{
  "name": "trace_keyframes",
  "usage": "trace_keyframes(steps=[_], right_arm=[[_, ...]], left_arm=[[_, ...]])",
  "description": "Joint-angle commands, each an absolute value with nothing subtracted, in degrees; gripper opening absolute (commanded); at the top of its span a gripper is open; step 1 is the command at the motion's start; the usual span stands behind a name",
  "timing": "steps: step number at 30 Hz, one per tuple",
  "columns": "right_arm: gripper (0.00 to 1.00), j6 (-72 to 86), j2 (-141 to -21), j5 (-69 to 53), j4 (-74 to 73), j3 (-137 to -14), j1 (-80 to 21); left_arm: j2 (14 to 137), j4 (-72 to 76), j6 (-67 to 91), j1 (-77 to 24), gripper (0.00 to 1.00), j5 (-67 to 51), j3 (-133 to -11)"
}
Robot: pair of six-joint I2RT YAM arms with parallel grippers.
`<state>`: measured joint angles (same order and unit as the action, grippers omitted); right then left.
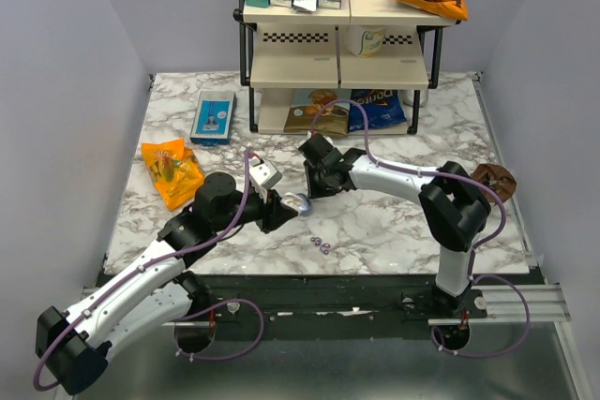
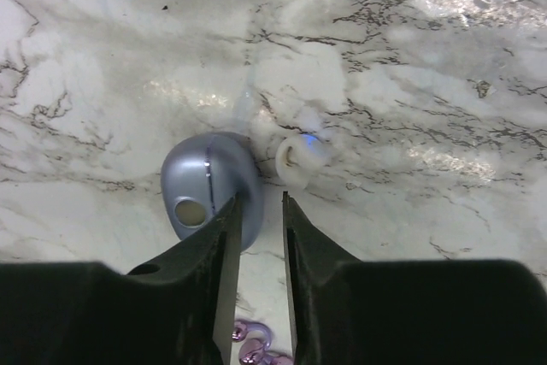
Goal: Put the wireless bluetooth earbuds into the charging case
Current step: Pick up the earbud from the center of the board.
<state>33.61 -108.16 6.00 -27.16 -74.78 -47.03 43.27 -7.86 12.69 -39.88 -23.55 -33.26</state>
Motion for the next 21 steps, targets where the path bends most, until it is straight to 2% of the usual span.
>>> trace_keyframes(steps=[1,21], right_arm=[[0.36,34.63,-106.52,9.14,-26.54,-73.13,-45.09],[0.41,31.12,-111.35,4.92,-25.22,-76.11,-43.77]], left_arm=[[42.45,-7.29,12.83,-40.08,0.0,-22.15,-32.7],[43.15,-7.21,12.66,-40.17,0.0,-22.15,-32.7]])
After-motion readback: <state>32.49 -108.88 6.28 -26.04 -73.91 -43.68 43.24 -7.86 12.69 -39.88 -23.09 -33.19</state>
